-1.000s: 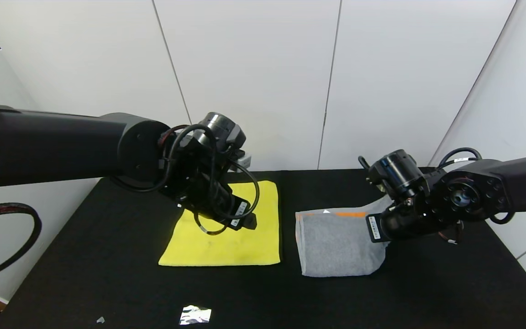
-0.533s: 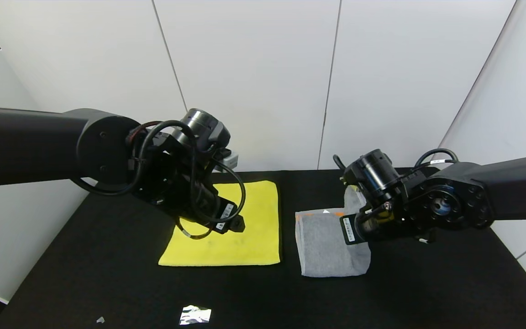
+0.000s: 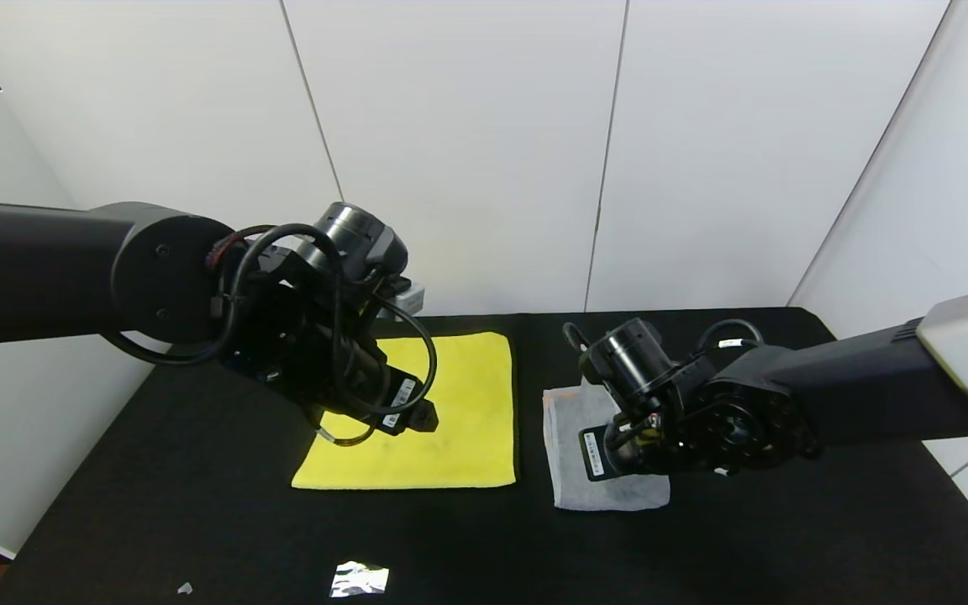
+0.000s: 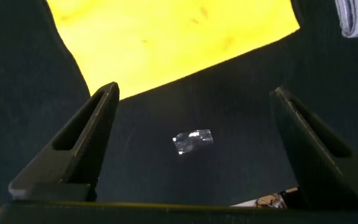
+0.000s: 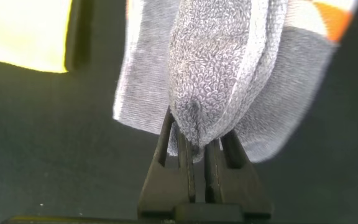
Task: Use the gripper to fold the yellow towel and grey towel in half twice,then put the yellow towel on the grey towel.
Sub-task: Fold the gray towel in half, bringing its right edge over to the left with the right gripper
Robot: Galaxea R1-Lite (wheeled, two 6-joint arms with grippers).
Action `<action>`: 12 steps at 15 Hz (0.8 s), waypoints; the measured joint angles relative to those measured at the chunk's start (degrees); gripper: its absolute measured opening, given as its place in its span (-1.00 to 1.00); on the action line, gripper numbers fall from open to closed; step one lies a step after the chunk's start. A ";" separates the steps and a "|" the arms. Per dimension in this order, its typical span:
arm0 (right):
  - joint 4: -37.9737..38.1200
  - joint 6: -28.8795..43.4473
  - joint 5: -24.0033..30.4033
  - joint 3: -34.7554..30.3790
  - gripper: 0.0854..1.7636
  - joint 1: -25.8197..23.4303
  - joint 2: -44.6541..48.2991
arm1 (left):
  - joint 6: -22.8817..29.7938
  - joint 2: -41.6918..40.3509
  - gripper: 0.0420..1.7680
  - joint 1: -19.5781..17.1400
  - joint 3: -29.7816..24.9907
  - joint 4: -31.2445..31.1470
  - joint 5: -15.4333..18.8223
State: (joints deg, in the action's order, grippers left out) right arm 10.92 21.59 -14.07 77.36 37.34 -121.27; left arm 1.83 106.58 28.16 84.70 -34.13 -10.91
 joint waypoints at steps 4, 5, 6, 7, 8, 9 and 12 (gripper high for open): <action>-0.99 0.09 0.17 -0.10 -0.80 0.63 -2.32 | 0.00 -0.07 0.94 -0.16 -0.30 -0.02 0.10; -1.35 0.24 0.20 -0.10 -0.59 0.69 -2.55 | 0.00 -0.07 0.94 -0.18 -0.33 -0.02 0.10; -1.68 0.24 0.26 -0.22 -0.41 0.87 -2.68 | 0.00 -0.07 0.94 -0.20 -0.33 -0.05 0.10; -1.79 0.24 0.33 -0.32 -0.24 1.00 -2.71 | -0.02 -0.07 0.94 -0.22 -0.33 -0.05 0.11; -1.97 0.61 0.57 -0.40 -0.10 1.08 -2.66 | 0.00 -0.05 0.94 -0.20 -0.33 -0.05 0.11; -2.00 1.18 1.38 -0.46 0.02 1.22 -2.55 | 0.00 -0.07 0.94 -0.20 -0.33 -0.10 0.13; -1.95 1.76 3.51 -0.52 0.31 1.35 -1.46 | -0.05 -0.07 0.94 -0.18 -0.66 0.00 0.11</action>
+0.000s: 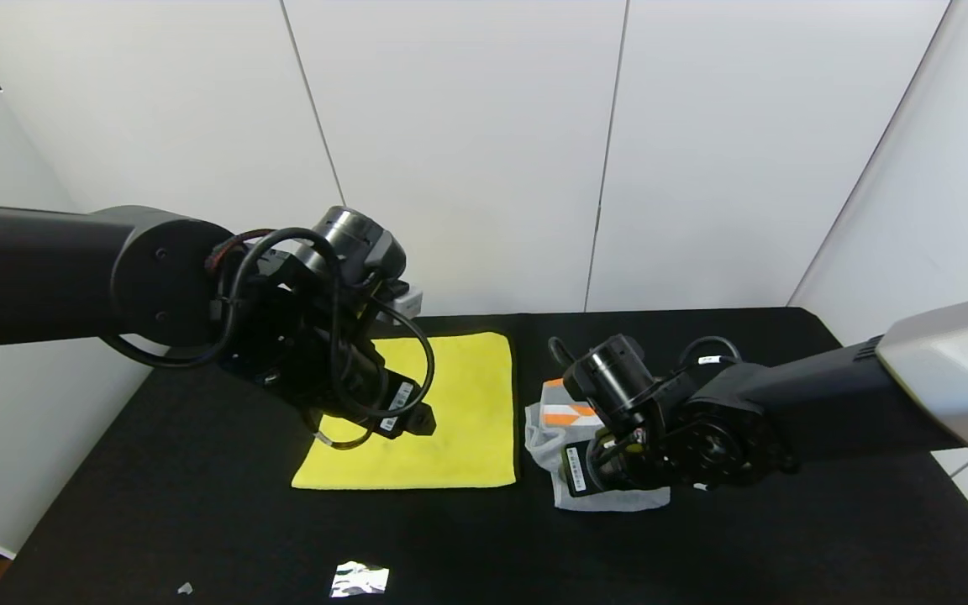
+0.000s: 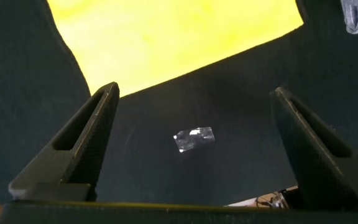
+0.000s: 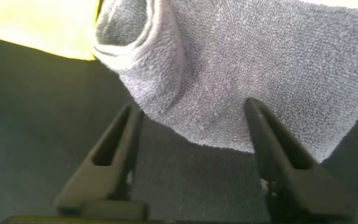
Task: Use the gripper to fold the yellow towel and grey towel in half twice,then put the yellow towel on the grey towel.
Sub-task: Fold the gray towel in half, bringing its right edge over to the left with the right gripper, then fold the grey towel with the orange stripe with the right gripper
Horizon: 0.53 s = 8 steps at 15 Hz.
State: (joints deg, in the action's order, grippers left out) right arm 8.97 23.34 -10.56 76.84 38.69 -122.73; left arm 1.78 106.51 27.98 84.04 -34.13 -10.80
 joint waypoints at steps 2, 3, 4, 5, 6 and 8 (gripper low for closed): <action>0.13 0.22 1.08 -0.18 0.46 -0.02 1.16 | 0.02 0.00 0.94 -0.01 -0.09 0.01 0.02; 0.33 0.41 1.48 -0.22 0.51 -0.02 1.84 | 0.02 0.00 0.94 -0.01 -0.11 0.01 0.00; 0.41 0.44 1.54 -0.27 0.56 -0.02 2.51 | 0.02 0.00 0.94 -0.01 -0.20 0.01 0.00; 0.50 0.46 1.54 -0.35 0.61 -0.05 3.06 | 0.00 0.00 0.94 -0.01 -0.22 0.04 0.00; 0.57 0.46 1.54 -0.46 0.64 -0.09 3.61 | 0.00 0.00 0.94 0.02 -0.34 0.01 0.02; 0.57 0.30 1.26 -0.73 0.71 -0.30 4.71 | 0.00 0.00 0.94 -0.01 -0.50 0.04 0.02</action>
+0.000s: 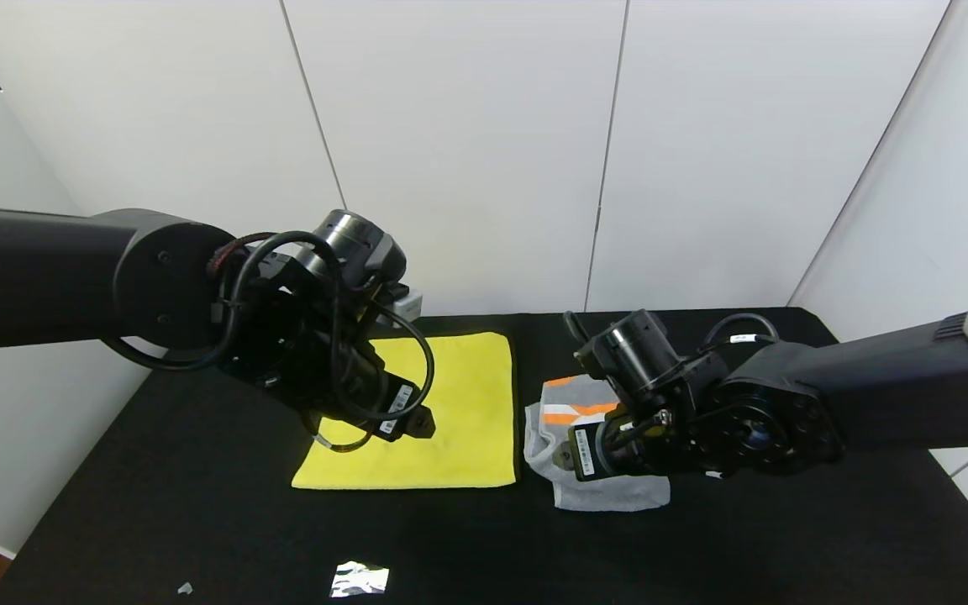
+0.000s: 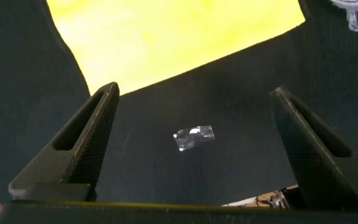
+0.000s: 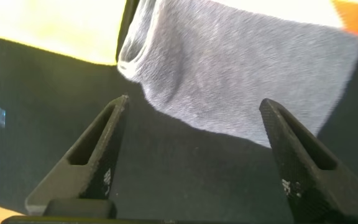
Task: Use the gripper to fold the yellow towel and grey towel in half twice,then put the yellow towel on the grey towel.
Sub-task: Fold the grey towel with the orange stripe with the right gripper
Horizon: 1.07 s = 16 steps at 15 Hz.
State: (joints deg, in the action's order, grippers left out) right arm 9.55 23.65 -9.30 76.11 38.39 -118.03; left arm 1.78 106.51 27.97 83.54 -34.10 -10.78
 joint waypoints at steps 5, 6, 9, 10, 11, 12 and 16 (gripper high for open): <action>-0.60 -0.09 -4.46 0.00 0.81 -0.82 0.28 | 0.00 0.00 0.94 0.00 -0.33 0.02 0.00; -0.73 -0.04 -5.63 0.10 0.83 -0.93 -0.09 | 0.00 0.00 0.94 0.00 -0.35 0.00 -0.02; -2.35 -0.01 -6.11 0.13 0.86 -1.12 -1.46 | 0.02 -0.01 0.94 0.00 -0.50 0.09 0.00; -2.73 -0.01 -6.05 0.11 0.87 -1.07 -1.95 | 0.02 -0.12 0.94 0.01 -0.74 0.16 0.00; -2.79 0.02 -6.00 0.07 0.88 -0.90 -2.47 | 0.02 -0.28 0.94 0.04 -0.99 0.18 0.07; -2.79 0.11 -5.94 0.02 0.89 -0.63 -2.89 | 0.05 -0.50 0.94 0.04 -1.21 0.18 0.07; -2.66 0.16 -5.86 -0.15 0.90 0.50 -4.16 | 0.05 -1.08 0.94 0.00 -1.63 0.20 0.02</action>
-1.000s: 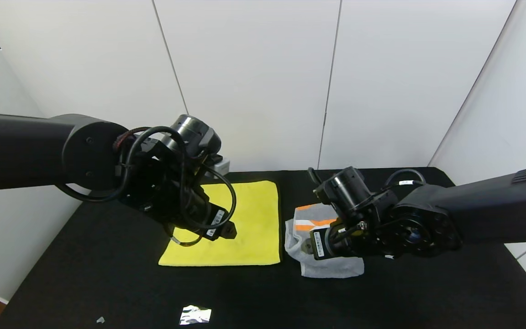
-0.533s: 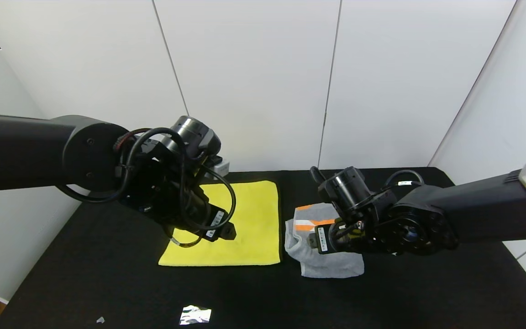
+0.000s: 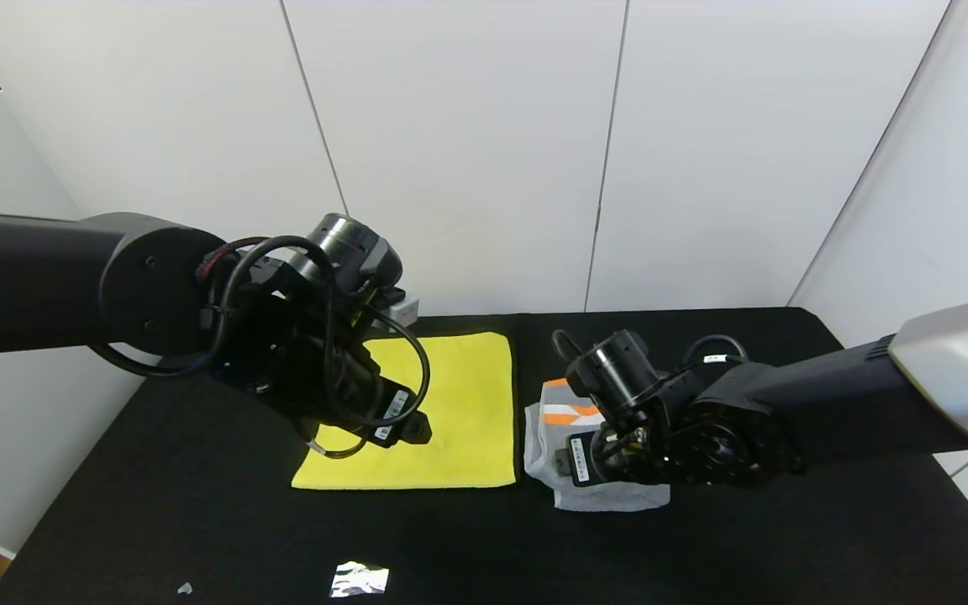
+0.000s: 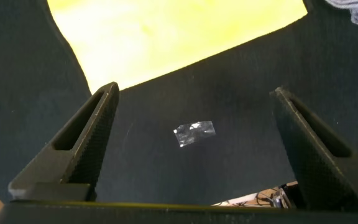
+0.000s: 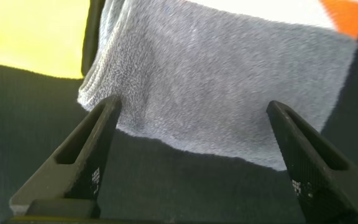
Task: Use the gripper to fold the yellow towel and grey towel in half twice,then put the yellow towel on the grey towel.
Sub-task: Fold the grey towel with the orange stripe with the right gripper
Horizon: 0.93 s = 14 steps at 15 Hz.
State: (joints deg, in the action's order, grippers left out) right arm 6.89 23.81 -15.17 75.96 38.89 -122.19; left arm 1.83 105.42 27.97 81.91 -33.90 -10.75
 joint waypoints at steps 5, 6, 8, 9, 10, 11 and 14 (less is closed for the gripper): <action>0.35 0.05 0.22 -0.49 0.92 1.84 -0.57 | 0.00 -0.61 0.94 -0.07 -1.06 -0.01 -0.11; 0.39 0.02 0.28 -0.61 0.92 2.32 -0.63 | 0.00 -0.68 0.94 -0.05 -1.15 0.00 -0.17; 0.44 -0.09 0.33 -0.77 0.92 3.22 -1.05 | -0.02 -0.79 0.94 0.00 -1.29 -0.09 -0.17; 0.41 -0.13 0.33 -0.88 0.92 3.56 -1.24 | -0.02 -0.85 0.94 0.00 -1.51 -0.04 -0.27; 0.41 -0.22 0.30 -0.94 0.92 3.85 -1.35 | 0.00 -0.90 0.94 0.00 -1.73 -0.01 -0.38; 0.48 -0.35 0.30 -0.96 0.92 4.02 -1.38 | -0.02 -0.96 0.94 0.00 -1.89 -0.01 -0.46; 0.66 -1.06 0.33 -1.01 0.92 4.30 -0.80 | -0.11 -1.27 0.94 0.00 -1.97 -0.01 -0.57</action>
State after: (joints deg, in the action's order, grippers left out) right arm 7.55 22.75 -14.84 74.95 43.19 -122.99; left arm 1.72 104.16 27.97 79.93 -33.91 -11.33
